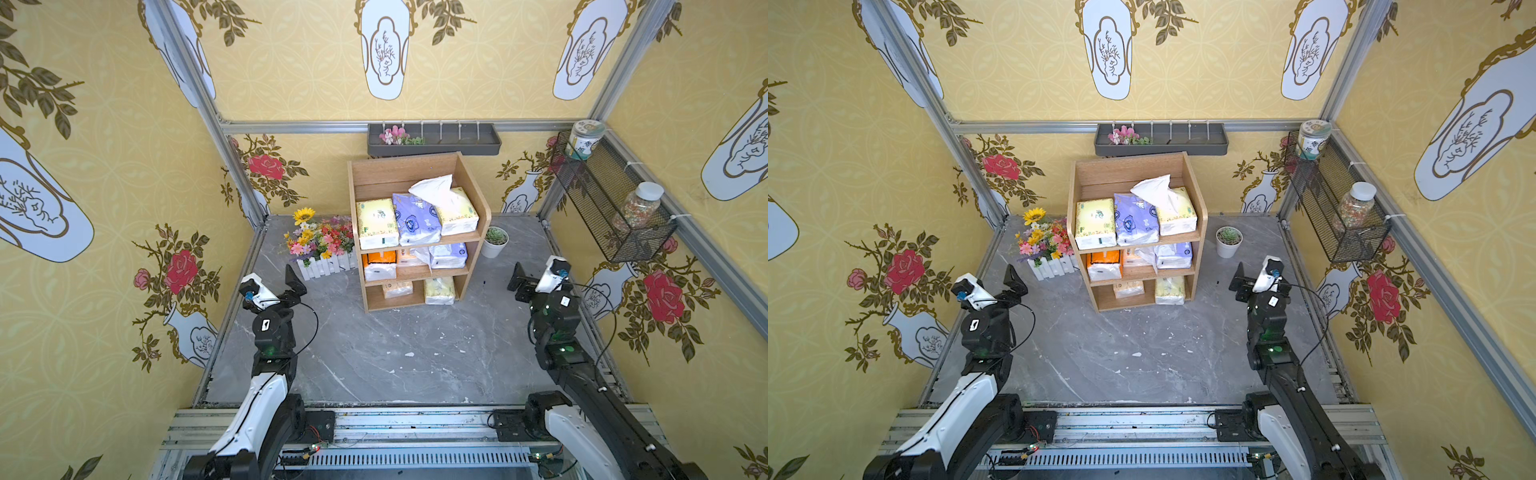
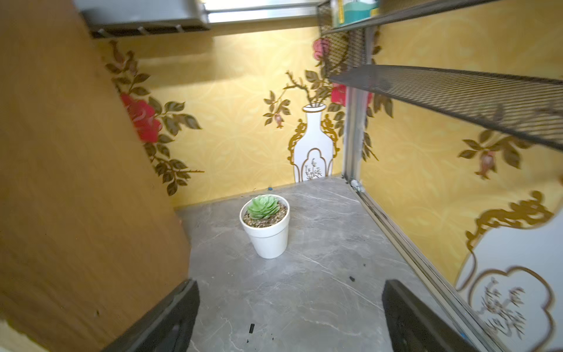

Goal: Remove the tissue boxes from the shelf
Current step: Pick up a box of tissues from the shelf.

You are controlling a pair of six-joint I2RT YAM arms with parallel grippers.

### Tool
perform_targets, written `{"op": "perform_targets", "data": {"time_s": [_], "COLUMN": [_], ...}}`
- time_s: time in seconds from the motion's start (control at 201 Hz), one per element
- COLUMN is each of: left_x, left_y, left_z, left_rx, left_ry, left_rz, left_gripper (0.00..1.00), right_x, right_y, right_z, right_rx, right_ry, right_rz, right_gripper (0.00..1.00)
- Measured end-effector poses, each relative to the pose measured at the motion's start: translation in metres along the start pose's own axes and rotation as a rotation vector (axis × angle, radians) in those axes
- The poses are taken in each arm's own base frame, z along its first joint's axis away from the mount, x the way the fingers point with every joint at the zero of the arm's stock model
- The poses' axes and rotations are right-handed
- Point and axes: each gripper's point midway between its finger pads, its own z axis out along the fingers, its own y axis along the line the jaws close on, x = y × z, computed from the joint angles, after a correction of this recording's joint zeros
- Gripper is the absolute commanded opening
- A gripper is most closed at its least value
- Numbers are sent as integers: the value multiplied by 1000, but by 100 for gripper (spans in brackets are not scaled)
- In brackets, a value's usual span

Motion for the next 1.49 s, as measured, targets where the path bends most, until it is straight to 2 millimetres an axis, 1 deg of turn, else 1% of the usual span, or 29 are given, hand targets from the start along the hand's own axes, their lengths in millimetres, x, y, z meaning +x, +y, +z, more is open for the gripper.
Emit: {"op": "perform_targets", "data": {"time_s": [0.04, 0.1, 0.164, 0.204, 0.259, 0.294, 0.403, 0.508, 0.528, 0.563, 0.642, 0.722, 0.772, 0.851, 0.951, 1.021, 1.11, 1.15, 1.2, 1.284, 1.374, 1.429, 1.493], "left_x": [-12, -28, -41, -44, -44, -43, -36, -22, -20, -16, -9, -1, 6, 15, 22, 29, 37, 39, 41, 44, 49, 51, 53], "left_y": [-5, -12, -19, -23, -30, -35, -54, -72, -75, -80, -89, -93, -93, -92, -93, -94, -95, -95, -96, -96, -94, -94, -94], "left_z": [1, 0, -3, -5, -7, -7, -8, -21, -23, -28, -35, -38, -39, -42, -41, -41, -39, -39, -40, -41, -45, -47, -49], "left_rx": [1, 6, 19, 30, 49, 64, 124, 170, 174, 183, 183, 165, 147, 124, 109, 101, 85, 82, 80, 78, 68, 64, 66], "left_ry": [10, 28, 53, 78, 124, 156, 273, 387, 403, 438, 507, 565, 597, 638, 668, 696, 723, 732, 745, 755, 768, 779, 784], "left_rz": [-24, -70, -117, -146, -173, -192, -289, -391, -402, -418, -455, -474, -487, -502, -523, -543, -561, -564, -582, -593, -614, -635, -640], "left_gripper": [100, 100, 100, 100, 100, 100, 100, 100, 100, 100, 100, 100, 100, 100, 100, 100, 100, 100, 100, 100, 99, 99, 99], "right_x": [-14, -24, -23, -20, -18, -23, -55, -83, -86, -92, -103, -106, -107, -106, -102, -95, -88, -89, -92, -99, -102, -104, -107], "right_y": [-5, -8, -7, -2, 4, 9, 31, 62, 68, 77, 100, 117, 124, 145, 189, 220, 250, 259, 268, 285, 303, 309, 313], "right_z": [-1, 1, 3, 5, 1, -2, -6, -16, -19, -24, -39, -54, -62, -82, -119, -147, -170, -171, -166, -153, -145, -141, -131], "right_rx": [38, 79, 103, 90, 73, 57, -27, -149, -174, -208, -293, -369, -401, -496, -681, -795, -892, -904, -895, -875, -874, -868, -839], "right_ry": [28, 95, 195, 267, 349, 384, 428, 457, 466, 479, 512, 578, 612, 683, 769, 819, 843, 836, 819, 786, 758, 736, 703], "right_rz": [37, 73, 86, 90, 94, 106, 121, 129, 129, 124, 112, 103, 102, 90, 36, -29, -101, -121, -130, -143, -164, -171, -175], "right_gripper": [97, 97, 97, 97, 97, 97, 97, 99, 100, 99, 94, 86, 82, 80, 80, 79, 75, 71, 67, 66, 65, 65, 65]}}
